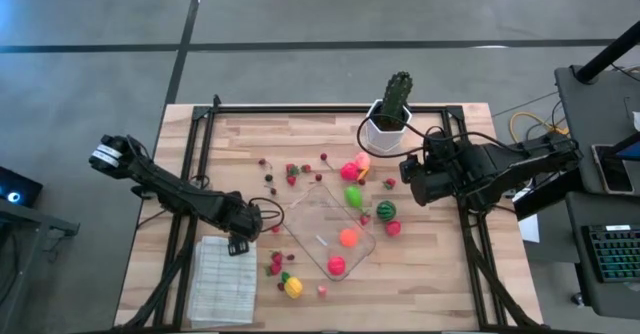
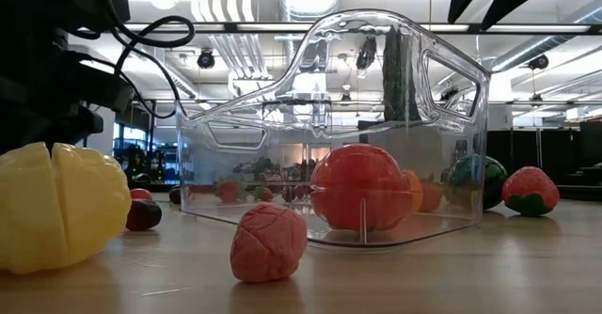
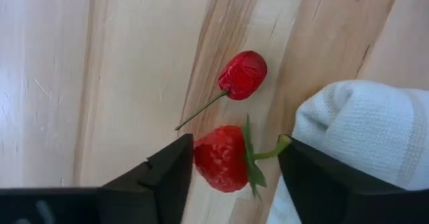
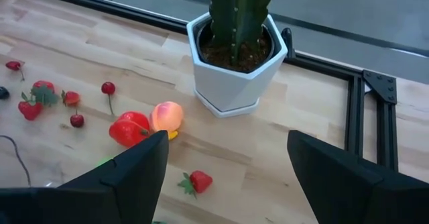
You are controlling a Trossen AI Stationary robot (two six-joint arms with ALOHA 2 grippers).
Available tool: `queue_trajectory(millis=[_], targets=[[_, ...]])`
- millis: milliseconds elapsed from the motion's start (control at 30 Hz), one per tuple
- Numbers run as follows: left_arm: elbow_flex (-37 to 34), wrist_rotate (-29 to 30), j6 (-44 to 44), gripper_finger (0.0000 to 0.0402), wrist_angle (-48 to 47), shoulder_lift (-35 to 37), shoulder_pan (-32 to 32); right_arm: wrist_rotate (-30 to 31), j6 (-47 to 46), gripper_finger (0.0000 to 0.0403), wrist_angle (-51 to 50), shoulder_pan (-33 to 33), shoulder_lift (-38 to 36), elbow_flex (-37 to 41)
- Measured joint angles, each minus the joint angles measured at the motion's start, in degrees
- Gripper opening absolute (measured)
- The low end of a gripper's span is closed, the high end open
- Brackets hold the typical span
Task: Pick and placing Produce into tupperware
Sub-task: Put the red strawberry into the transparent bin
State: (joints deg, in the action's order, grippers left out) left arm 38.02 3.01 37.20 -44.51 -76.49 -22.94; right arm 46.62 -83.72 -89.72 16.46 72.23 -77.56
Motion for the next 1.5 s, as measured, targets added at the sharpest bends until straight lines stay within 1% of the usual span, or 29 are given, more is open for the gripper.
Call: queue_trajectory(millis=[167,300,467,600,667,767,867,933,1000,1067,1133,1200,1267,1300,1400,1500], targets=[[0.0,-0.4,0.0,0.0149,0.0,0.0,0.0,0.1,0.4,0.0295,0.0,0.0,-0.2,0.0],[0.4,-0.4,0.0,0.0122,-1.9,0.0,0.0,0.6,0.4,0.0294,0.0,0.0,-0.3,0.0],[2.2,-0.3,0.0,0.0102,-5.7,0.2,0.0,1.1,0.4,0.0293,0.2,0.0,-0.3,0.0],[5.8,0.1,0.0,0.0096,-10.4,0.6,0.0,1.5,0.2,0.0293,0.4,0.0,-0.3,0.0],[8.3,1.2,0.0,0.0095,-13.5,0.8,0.0,1.9,0.2,0.0293,0.5,0.0,-0.3,0.0],[12.9,5.0,-0.1,0.0095,-18.9,1.6,0.1,2.7,0.3,0.0293,0.7,0.0,-0.3,0.0],[18.6,10.7,-0.4,0.0095,-22.7,2.7,0.1,3.0,0.5,0.0293,0.8,0.0,-0.3,0.0],[22.4,15.1,-1.7,0.0095,-22.8,3.7,0.5,3.0,1.6,0.0293,1.2,0.0,-0.3,0.0],[26.1,18.6,-3.3,0.0095,-21.3,4.5,1.4,3.0,3.0,0.0293,2.4,0.0,-0.3,0.0],[29.0,18.7,-6.1,0.0095,-17.1,5.2,3.0,3.0,4.8,0.0293,3.7,0.0,-0.4,0.0],[30.2,15.7,-9.5,0.0095,-9.6,5.5,4.9,3.0,7.0,0.0293,5.4,0.0,-0.7,0.0],[29.9,10.1,-12.4,0.0095,-0.5,5.5,7.0,3.0,9.2,0.0293,6.7,0.0,-0.9,0.0],[28.7,5.3,-12.9,0.0095,7.8,4.8,8.8,3.0,11.1,0.0293,7.7,0.0,-1.1,0.0],[28.3,4.0,-12.2,0.0095,11.2,3.9,9.7,2.9,11.9,0.0293,7.8,0.0,-1.3,0.0],[28.0,3.3,-10.5,0.0106,14.3,0.8,11.1,2.7,13.0,0.0293,7.8,0.0,-1.8,0.0],[28.5,3.2,-8.5,0.0135,16.0,-1.7,11.4,2.4,13.8,0.0293,7.8,0.0,-2.4,0.0]])
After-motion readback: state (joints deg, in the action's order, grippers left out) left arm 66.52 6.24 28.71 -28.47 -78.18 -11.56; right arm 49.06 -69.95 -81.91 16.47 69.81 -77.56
